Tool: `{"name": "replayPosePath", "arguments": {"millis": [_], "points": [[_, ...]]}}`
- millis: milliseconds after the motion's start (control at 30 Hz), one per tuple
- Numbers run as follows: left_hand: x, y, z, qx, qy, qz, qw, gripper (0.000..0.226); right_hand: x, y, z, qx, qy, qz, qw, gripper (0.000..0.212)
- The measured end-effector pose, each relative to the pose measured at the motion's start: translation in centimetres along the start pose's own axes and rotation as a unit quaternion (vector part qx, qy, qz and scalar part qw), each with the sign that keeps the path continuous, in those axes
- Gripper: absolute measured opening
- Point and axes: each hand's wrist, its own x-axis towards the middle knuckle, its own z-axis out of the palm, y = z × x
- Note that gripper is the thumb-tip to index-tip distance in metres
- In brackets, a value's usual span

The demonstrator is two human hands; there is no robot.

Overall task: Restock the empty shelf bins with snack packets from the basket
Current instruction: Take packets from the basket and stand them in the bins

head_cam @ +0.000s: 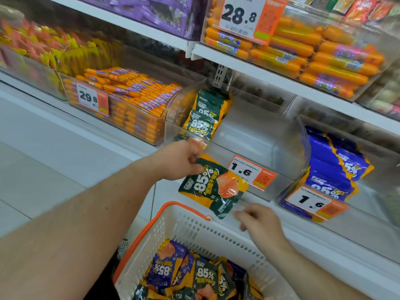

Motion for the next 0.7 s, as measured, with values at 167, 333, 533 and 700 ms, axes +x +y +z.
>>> {"name": "replayPosePath", "arguments": {"millis": [167, 333, 533, 700], "points": [[-0.4, 1.1, -1.2, 0.043, 0.049, 0.043, 0.997, 0.007, -0.1, -3.2, -0.8, 0.036, 0.115, -0.148, 0.982, 0.021], [-0.8, 2.0, -1.5, 0.035, 0.04, 0.077, 0.996, 0.008, 1.4, -7.1, 0.0, -0.021, -0.002, -0.181, 0.983, 0.018], [-1.1, 2.4, -1.6, 0.03, 0.082, 0.099, 0.991, 0.007, 2.2, -9.8, 0.9, 0.02, -0.064, -0.15, 0.986, 0.015], [-0.1, 1.5, -2.4, -0.059, 0.307, 0.011, 0.95, 0.031, 4.5, -11.5, -0.8, 0.132, 0.01, -0.138, 0.982, 0.014]]}}
